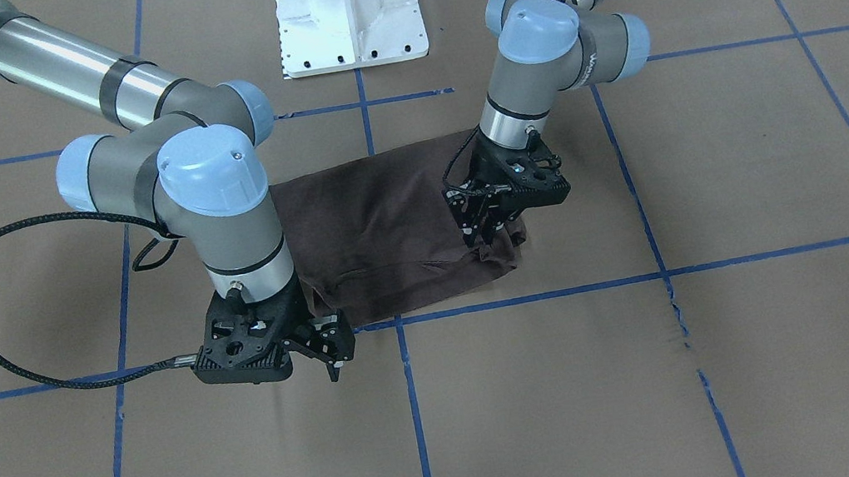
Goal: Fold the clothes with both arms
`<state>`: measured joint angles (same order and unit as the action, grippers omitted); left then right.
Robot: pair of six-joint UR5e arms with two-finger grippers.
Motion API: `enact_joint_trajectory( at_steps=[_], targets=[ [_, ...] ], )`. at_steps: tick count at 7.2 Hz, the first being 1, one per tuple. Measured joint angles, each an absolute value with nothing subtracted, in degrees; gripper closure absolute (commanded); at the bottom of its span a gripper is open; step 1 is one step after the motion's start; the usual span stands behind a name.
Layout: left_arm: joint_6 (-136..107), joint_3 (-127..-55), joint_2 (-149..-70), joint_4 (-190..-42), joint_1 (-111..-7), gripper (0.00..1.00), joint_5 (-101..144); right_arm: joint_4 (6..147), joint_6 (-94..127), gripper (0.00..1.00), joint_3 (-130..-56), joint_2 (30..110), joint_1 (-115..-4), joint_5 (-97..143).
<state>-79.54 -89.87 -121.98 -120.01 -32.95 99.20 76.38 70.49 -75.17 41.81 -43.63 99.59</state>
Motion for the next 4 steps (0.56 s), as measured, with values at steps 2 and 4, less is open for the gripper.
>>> enact_joint_trajectory(
  at_steps=[2, 4],
  targets=[
    [-79.6, -89.6, -121.9, -120.0, -32.8, 1.0, 99.2, 76.4, 70.5, 0.0, -75.2, 42.0, -43.6, 99.6],
    [-79.4, -89.6, -121.8, -119.9, -32.8, 1.0, 99.1, 76.4, 70.5, 0.0, -75.2, 42.1, -43.6, 99.6]
  ],
)
